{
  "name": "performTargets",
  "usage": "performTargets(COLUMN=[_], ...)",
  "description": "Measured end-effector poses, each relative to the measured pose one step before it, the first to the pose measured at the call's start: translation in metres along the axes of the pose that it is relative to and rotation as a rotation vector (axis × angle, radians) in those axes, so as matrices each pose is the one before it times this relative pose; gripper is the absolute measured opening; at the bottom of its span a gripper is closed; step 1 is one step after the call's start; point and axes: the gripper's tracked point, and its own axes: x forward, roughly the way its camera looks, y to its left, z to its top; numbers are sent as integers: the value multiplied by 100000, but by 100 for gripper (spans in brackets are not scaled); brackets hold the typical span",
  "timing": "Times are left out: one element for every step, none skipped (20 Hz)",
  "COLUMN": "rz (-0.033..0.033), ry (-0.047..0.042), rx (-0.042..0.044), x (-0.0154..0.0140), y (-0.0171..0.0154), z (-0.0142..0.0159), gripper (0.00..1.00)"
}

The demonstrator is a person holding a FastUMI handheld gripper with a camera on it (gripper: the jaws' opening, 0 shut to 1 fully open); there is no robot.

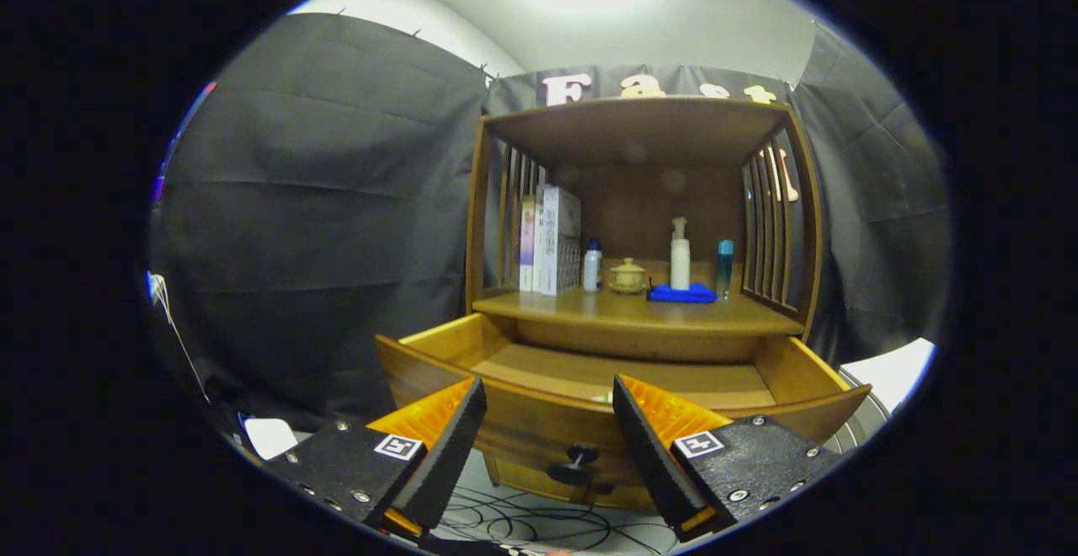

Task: Pull open the drawer, take out the items inside it, and place them on the countertop above the cabinet.

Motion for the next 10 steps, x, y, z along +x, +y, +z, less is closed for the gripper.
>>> performTargets(rz=[736,-114,118,-86,192,179,-117,-192,-519,57], ry=[-165,140,-56,674,1377,1519,1553,1309,2307,2727], rx=[963,1361,1321,1444,1301,1207,1152,843,1981,2102], x=[211,319,348,545,510,557,619,612,796,867], y=[-140,-377,-377,-288,-399,-392,-523,-548,-593,-460], z=[873,847,837,559,476,293,459,462,378,59], gripper=[93,93,93,93,93,93,93,93,93,93])
